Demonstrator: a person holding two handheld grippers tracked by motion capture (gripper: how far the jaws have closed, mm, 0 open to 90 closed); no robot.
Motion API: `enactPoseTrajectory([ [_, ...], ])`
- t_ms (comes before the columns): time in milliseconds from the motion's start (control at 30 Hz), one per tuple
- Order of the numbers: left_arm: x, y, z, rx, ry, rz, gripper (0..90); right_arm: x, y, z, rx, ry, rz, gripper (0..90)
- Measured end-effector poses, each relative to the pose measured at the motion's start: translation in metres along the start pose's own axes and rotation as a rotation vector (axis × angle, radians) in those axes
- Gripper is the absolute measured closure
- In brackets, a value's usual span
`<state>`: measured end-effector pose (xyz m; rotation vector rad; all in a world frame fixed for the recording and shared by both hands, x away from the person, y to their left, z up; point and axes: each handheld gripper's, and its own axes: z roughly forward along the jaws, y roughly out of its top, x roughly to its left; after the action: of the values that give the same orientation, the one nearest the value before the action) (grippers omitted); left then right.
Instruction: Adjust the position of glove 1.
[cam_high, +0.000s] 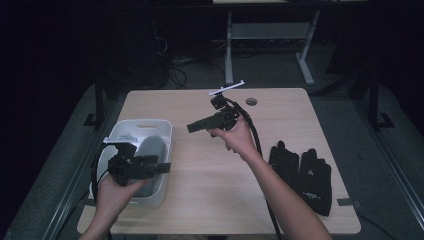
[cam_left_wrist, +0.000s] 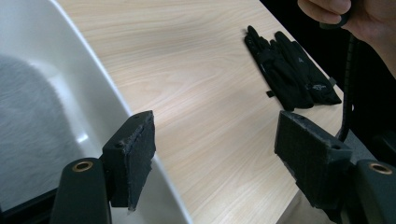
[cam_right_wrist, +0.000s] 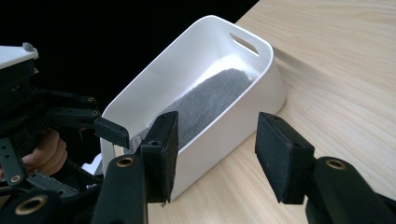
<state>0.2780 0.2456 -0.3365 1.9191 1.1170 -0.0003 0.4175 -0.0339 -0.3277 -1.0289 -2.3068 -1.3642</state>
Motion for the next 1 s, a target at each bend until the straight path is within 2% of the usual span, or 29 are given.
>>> enactPoseTrajectory([
  [1000,-0.03,0.011,0.038,0.042,-0.058,0.059,28.6,-0.016,-0.034,-0.054,-0.027,-0.054,0.034,48.1],
])
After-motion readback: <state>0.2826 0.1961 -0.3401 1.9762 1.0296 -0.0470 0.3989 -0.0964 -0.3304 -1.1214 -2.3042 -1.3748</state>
